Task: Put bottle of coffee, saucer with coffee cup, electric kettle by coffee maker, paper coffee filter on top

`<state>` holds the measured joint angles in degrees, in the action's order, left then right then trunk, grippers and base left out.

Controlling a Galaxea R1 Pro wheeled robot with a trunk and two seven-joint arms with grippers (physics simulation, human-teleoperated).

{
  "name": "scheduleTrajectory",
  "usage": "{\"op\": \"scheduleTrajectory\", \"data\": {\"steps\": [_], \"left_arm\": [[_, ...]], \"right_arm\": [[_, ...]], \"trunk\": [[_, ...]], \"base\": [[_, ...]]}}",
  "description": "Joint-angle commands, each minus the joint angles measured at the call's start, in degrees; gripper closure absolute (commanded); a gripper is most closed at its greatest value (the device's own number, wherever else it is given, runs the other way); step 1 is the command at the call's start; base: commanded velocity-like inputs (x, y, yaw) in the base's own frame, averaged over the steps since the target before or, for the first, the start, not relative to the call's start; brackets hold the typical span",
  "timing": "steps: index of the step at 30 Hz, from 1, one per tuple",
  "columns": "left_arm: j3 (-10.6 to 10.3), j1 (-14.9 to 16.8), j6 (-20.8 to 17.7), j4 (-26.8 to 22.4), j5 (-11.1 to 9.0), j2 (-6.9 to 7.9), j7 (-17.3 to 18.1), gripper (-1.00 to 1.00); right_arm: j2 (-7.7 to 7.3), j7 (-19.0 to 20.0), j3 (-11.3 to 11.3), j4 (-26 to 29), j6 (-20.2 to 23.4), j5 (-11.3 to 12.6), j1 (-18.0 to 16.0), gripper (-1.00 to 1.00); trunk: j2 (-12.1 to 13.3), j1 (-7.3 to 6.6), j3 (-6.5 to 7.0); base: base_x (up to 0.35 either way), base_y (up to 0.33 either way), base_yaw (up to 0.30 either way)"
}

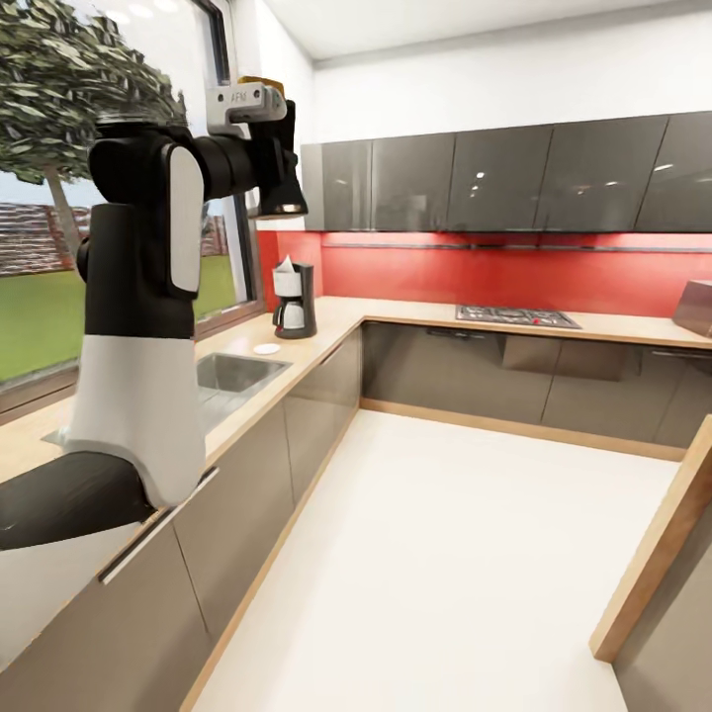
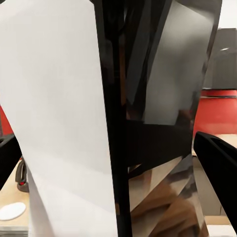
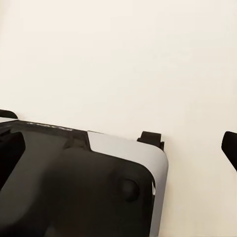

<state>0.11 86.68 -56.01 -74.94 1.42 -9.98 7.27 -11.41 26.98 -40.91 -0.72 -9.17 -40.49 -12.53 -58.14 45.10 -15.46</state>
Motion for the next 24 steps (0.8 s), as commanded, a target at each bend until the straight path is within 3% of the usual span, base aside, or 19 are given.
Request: {"op": "scheduleTrajectory", "data": {"steps": [1,18,24], "left_arm": [[0.1,-0.2,-0.2,-0.1,0.2,-0.02,0.3,1.00],[0.0,-2.3,-0.2,-0.9,0.2,-0.02,0.3,1.00],[-0.2,-7.4,0.0,-5.0,0.2,-0.02,0.3,1.00]], "right_arm": [[-0.03,0.1,-0.5,-0.1,-0.2,-0.6,0.0,-1.00],[-0.08,0.1,-0.5,-0.1,-0.2,-0.6,0.0,-1.00],[-0.07,0.1,-0.4,-0.1,-0.2,-0.6,0.0,-1.00]], "trunk": [[-0.5,0.23,-0.26],[-7.3,3.96,-3.31],[-9.7,5.28,-4.39]], "base": [[0.000,0.000,0.000],[0.000,0.000,0.000],[0.000,0.000,0.000]]}}
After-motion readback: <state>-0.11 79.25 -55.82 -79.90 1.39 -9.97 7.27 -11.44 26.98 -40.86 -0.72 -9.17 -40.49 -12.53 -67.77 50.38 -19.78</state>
